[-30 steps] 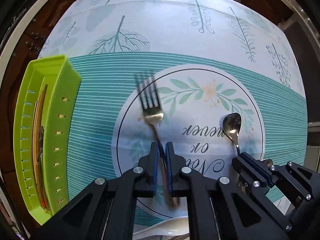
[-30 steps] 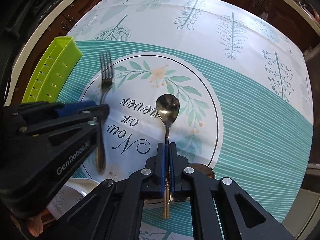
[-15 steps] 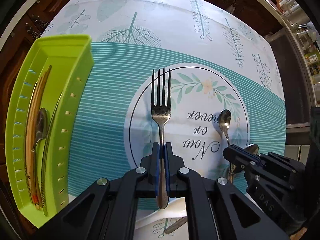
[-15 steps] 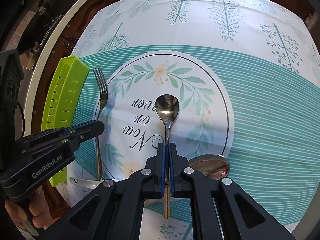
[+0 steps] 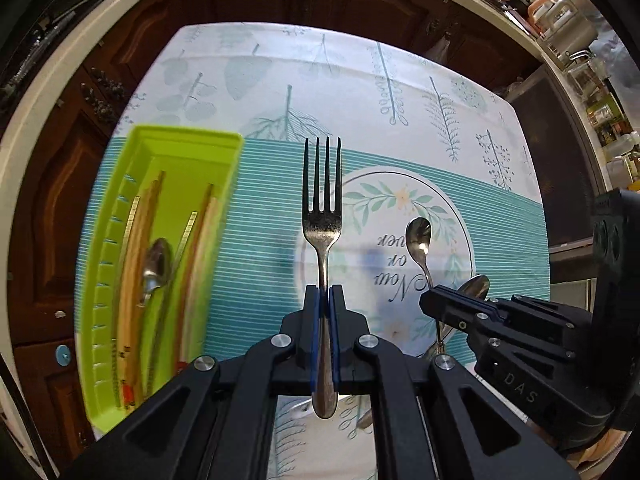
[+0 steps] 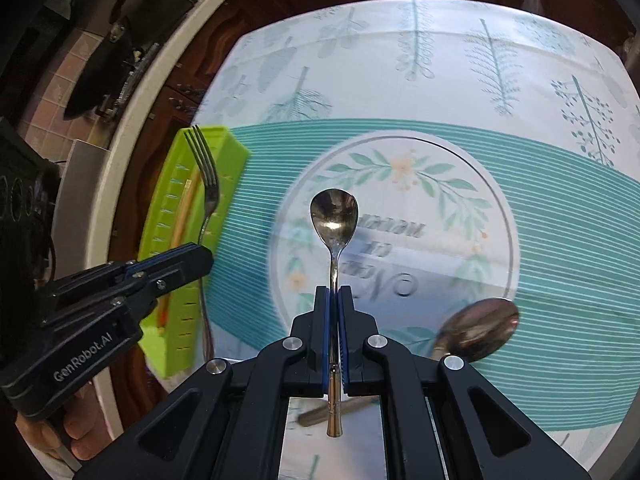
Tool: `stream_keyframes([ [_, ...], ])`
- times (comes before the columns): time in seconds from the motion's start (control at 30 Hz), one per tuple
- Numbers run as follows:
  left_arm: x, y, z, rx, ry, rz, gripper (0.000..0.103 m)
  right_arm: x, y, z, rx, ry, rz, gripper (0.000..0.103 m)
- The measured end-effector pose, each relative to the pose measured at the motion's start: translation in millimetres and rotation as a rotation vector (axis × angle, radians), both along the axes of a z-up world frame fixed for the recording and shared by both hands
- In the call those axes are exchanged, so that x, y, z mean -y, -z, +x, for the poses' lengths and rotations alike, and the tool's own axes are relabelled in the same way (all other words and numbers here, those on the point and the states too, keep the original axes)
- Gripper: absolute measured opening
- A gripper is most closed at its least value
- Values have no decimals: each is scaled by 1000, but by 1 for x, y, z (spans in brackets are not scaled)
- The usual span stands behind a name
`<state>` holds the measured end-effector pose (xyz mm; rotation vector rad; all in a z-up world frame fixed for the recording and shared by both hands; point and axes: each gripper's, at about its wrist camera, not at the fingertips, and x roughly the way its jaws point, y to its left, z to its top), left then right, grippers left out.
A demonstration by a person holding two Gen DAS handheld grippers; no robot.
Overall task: Organize utensils
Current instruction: 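Carry the fork and spoon into the green tray and open both grippers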
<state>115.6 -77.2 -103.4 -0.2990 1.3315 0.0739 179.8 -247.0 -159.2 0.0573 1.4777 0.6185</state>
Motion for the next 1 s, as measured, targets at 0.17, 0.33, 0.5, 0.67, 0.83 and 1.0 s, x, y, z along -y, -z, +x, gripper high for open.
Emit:
stream_keyframes([
  [0.17,-31,-22,-24,13,-14,20,2,-38,-30,-11,15,-33,61,4],
  [0.33,-73,-34,-50,16,-30,53,2,-90,-55,-22,26,-44,106,4],
  [0.5,-111,-30,-65,13,-13,103,2,-139,-62,-30,17,-1,120,4],
  [0.67,-136,-8,-67,-19,17,88,2,-177,-38,-33,-4,94,90,4],
  [0.83,-146,21,-63,-52,77,61,2,-199,-8,-41,-32,168,62,4],
  [1.0,-151,43,-60,-76,114,44,3,-204,14,-50,-34,219,33,4],
])
